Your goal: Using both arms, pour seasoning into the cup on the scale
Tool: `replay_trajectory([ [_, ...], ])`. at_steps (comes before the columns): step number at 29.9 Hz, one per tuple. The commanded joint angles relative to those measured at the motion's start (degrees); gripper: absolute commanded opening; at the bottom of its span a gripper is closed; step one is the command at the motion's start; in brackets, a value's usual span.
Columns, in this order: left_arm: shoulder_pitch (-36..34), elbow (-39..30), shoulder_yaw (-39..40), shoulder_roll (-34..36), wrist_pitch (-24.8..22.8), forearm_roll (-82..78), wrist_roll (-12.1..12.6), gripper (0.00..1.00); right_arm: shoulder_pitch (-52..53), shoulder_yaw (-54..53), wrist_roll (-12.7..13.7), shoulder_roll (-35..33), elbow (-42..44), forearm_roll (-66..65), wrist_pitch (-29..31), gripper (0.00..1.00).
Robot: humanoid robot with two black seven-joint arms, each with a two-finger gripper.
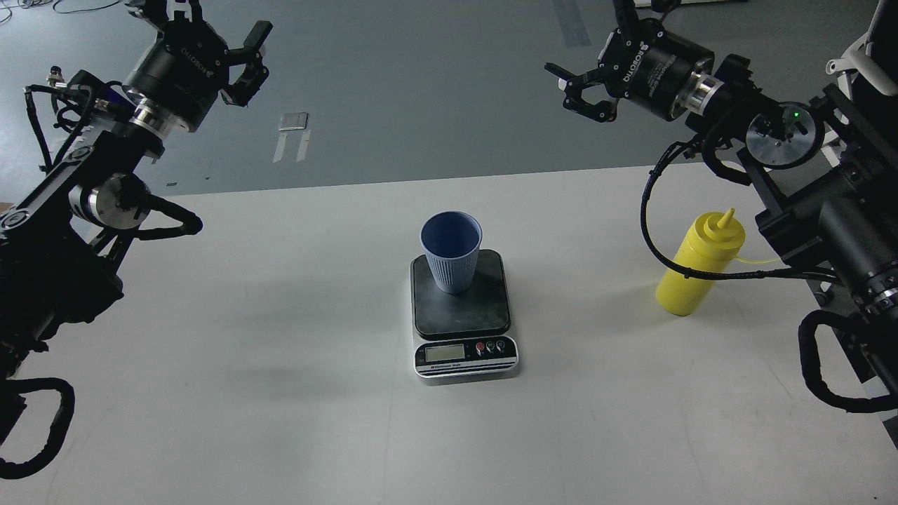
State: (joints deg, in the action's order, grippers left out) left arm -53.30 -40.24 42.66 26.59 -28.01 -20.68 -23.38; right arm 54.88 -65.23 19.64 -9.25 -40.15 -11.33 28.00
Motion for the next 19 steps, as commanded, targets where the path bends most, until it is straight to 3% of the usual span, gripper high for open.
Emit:
replay_trajectory([
  [1, -0.14, 0.52, 0.32, -0.84, 0.01, 0.64, 0.0, 0.98, 0.32, -0.16, -0.04, 0.98, 0.07, -0.45, 0.0, 1.0],
  [13, -0.23, 1.22, 1.46, -2.51, 0.01, 3.45, -0.26, 0.98, 1.9, -0.08, -0.04, 1.08, -0.02, -6.16, 0.0, 1.0],
  [19, -0.75, 2.19, 1.37, -3.47, 0.01, 5.13, -0.17, 0.98, 2.16, -0.34, -1.35, 1.16, -0.37, -7.39, 0.0, 1.0],
])
